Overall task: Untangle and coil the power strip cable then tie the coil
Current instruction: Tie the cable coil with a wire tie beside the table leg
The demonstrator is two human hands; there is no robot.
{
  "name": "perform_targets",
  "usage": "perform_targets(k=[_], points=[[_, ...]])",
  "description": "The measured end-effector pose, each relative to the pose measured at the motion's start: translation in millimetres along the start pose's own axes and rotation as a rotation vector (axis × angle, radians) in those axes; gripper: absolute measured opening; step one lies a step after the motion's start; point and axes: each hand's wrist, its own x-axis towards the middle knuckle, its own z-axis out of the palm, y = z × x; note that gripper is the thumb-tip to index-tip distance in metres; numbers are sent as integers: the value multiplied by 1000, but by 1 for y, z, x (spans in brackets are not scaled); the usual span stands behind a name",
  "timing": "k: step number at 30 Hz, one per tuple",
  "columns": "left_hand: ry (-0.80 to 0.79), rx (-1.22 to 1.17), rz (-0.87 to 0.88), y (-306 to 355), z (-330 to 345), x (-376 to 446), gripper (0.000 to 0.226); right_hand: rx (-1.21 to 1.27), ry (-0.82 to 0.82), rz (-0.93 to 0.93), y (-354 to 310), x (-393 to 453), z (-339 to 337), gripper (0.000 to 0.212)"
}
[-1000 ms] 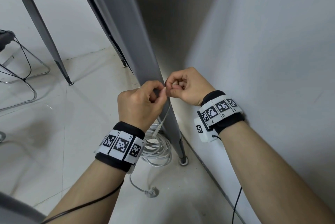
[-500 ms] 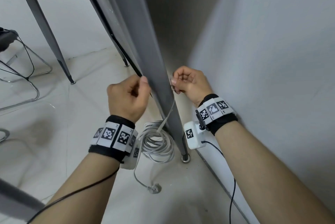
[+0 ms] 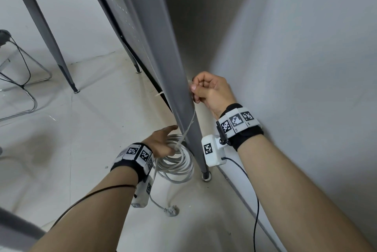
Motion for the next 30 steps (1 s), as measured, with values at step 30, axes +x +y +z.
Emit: perform_targets(k=[30], points=[[-11, -731, -326, 57, 26, -51, 56, 203, 34, 1, -24, 10, 9, 23]])
